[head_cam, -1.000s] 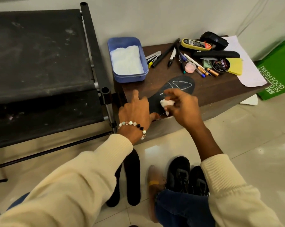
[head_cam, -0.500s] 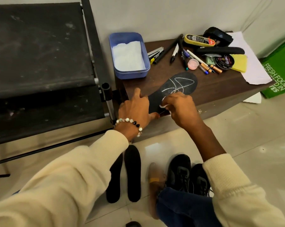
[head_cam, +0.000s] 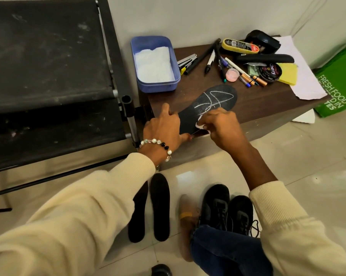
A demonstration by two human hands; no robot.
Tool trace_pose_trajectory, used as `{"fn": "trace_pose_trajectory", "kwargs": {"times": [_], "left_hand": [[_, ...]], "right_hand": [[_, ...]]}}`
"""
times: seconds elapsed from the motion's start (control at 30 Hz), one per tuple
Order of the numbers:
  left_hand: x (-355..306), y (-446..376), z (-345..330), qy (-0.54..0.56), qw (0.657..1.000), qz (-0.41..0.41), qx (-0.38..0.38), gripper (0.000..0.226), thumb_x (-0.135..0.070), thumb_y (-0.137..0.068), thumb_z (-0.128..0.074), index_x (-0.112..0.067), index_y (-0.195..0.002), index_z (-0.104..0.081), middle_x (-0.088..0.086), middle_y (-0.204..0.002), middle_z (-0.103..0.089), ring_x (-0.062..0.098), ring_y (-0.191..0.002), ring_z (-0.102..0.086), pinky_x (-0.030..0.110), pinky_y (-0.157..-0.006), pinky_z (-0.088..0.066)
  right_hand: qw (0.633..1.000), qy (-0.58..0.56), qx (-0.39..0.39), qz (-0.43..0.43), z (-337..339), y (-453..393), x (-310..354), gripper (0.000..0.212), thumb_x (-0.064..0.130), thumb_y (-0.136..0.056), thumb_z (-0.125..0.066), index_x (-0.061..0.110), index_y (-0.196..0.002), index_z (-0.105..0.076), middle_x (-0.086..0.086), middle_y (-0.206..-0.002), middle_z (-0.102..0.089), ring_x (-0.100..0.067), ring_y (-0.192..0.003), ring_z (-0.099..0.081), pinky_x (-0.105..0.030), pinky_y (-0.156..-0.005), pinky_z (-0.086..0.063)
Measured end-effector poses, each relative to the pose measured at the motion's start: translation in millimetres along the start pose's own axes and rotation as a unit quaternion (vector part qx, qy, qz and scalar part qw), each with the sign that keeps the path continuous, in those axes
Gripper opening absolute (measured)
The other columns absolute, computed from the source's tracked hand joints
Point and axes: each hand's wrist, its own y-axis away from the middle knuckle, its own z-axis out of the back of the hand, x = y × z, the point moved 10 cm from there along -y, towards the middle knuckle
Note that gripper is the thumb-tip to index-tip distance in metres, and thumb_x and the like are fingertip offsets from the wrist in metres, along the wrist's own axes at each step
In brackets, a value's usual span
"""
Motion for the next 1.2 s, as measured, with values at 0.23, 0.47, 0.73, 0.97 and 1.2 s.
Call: {"fn": "trace_pose_trajectory", "kwargs": {"times": [0.23, 0.47, 0.73, 0.97, 1.2], "left_hand": [[0, -2, -1, -0.004, 1.0, -0.002, -0.005, 0.065, -0.057, -0.078, -0.068, -0.014, -0.124, -0.054, 0.006, -0.127, -0.036, 0.033, -0.09, -0.06, 0.043, -0.079, -0.054], [1, -2, 0, -0.005, 1.0, -0.002, -0.003, 0.065, -0.058, -0.078, -0.068, -0.015, -0.124, -0.054, 0.005, -0.127, -0.036, 0.031, -0.09, -0.059, 0.042, -0.078, -0.054], [0, -2, -2, 0.0, 1.0, -0.001, 0.004, 0.066, -0.055, -0.079, -0.068, -0.014, -0.128, -0.051, 0.006, -0.13, -0.036, 0.032, -0.091, -0.059, 0.044, -0.08, -0.054], [1, -2, -3, 0.0, 1.0, -0.002, 0.005, 0.065, -0.056, -0.079, -0.068, -0.015, -0.127, -0.052, 0.006, -0.129, -0.036, 0.031, -0.091, -0.059, 0.043, -0.081, -0.054], [0, -2, -3, 0.001, 1.0, -0.008, 0.008, 0.064, -0.055, -0.079, -0.068, -0.015, -0.127, -0.052, 0.006, -0.133, -0.035, 0.03, -0.093, -0.059, 0.042, -0.081, -0.053]], "right_hand": [[0.995, 0.041, 0.0, -0.094, -4, -3, -12, 0.033, 0.006, -0.088, -0.056, 0.014, -0.119, -0.064, -0.011, -0.121, -0.059, -0.025, -0.109, -0.053, -0.031, -0.089, -0.043], [0.993, 0.03, -0.022, -0.112, -1, -8, -22, 0.037, 0.006, -0.088, -0.058, 0.017, -0.123, -0.062, -0.008, -0.125, -0.058, -0.023, -0.115, -0.051, -0.03, -0.093, -0.042], [0.998, 0.03, -0.01, -0.056, -6, -14, 10, 0.036, 0.005, -0.089, -0.053, 0.01, -0.125, -0.06, -0.009, -0.126, -0.056, -0.024, -0.122, -0.043, -0.032, -0.092, -0.038], [0.99, 0.003, -0.046, -0.136, -9, -17, -9, 0.024, 0.008, -0.09, -0.052, 0.005, -0.11, -0.065, -0.012, -0.115, -0.056, -0.027, -0.105, -0.053, -0.019, -0.072, -0.031], [0.997, 0.011, -0.02, -0.067, -5, -21, 7, 0.032, 0.005, -0.087, -0.055, 0.011, -0.117, -0.066, -0.012, -0.118, -0.061, -0.028, -0.109, -0.054, -0.034, -0.088, -0.042]]}}
